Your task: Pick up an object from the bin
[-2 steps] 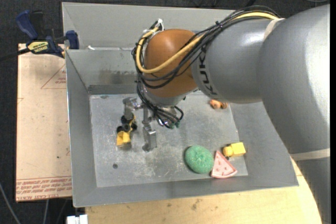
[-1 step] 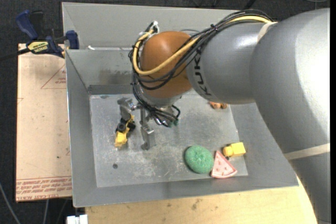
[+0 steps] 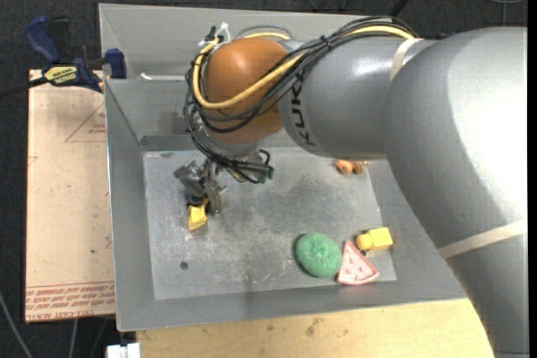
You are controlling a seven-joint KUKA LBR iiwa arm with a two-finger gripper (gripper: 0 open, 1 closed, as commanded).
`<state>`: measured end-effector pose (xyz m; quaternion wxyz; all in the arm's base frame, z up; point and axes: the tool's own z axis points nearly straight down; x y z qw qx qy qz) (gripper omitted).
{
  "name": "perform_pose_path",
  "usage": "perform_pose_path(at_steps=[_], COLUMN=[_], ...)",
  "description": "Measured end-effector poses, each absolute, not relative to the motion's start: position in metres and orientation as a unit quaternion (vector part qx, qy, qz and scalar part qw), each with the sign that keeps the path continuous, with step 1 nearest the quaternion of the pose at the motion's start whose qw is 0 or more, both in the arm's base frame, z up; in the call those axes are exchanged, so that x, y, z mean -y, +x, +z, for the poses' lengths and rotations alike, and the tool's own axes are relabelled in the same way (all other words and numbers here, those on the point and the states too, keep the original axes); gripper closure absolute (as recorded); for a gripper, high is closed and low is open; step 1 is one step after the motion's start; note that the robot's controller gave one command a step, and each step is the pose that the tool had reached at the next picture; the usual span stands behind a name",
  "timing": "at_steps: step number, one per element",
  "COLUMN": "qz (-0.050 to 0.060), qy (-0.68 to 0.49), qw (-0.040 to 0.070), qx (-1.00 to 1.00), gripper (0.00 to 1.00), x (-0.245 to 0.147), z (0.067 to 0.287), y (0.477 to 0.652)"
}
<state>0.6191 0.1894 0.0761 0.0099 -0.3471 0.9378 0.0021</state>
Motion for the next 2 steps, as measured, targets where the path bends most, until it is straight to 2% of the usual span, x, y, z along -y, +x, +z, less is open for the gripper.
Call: perform_pose_path(at_steps=[1,2], qz=[0.002,0.000], qy=[-0.347,-0.342], qw=[0.010,0.006], qx=[-0.938,-0.940], gripper=[1.00,1.00], x=[-0.189,-0.187], z=[0.076,0.245], y=[0.619,0.604])
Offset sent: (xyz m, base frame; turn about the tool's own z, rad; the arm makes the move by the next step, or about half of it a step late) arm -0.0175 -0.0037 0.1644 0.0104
